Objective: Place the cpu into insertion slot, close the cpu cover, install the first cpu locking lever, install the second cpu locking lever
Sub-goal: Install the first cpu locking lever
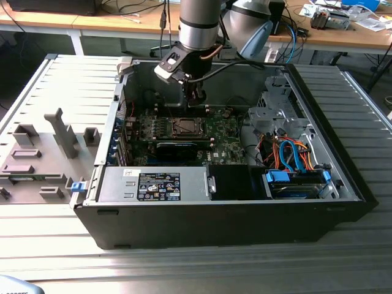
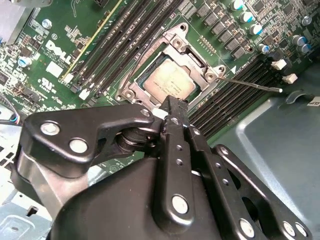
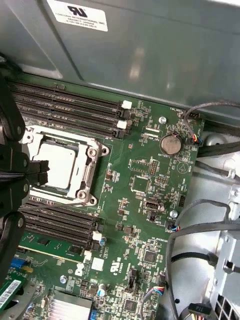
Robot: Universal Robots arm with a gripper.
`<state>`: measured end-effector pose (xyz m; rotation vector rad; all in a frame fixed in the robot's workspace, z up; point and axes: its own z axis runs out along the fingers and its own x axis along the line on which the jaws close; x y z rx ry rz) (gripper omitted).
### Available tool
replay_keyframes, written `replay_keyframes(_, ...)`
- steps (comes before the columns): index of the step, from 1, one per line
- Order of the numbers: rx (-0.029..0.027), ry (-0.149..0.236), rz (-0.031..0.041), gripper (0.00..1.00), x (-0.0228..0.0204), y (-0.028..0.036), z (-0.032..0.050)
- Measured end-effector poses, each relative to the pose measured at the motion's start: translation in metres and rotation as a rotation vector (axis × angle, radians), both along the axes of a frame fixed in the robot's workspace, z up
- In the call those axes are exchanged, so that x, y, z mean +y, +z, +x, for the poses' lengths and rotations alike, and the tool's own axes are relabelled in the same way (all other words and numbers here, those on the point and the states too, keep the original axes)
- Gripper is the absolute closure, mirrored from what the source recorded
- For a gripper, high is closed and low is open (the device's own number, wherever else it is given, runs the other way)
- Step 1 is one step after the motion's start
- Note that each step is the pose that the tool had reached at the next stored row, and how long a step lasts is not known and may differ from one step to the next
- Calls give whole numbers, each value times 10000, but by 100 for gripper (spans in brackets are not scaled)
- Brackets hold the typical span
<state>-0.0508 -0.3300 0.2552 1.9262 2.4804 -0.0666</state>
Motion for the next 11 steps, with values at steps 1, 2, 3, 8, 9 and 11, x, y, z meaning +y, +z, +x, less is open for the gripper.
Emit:
replay_keyframes(1,0,133,0,89,0,0,0)
replay_keyframes(2,0,232,0,89,0,0,0)
replay_keyframes(3,0,301,0,89,0,0,0)
replay_keyframes(8,0,660,0,89,0,0,0)
replay_keyframes(9,0,724,0,89,0,0,0)
replay_keyframes(11,0,850,0,89,0,0,0)
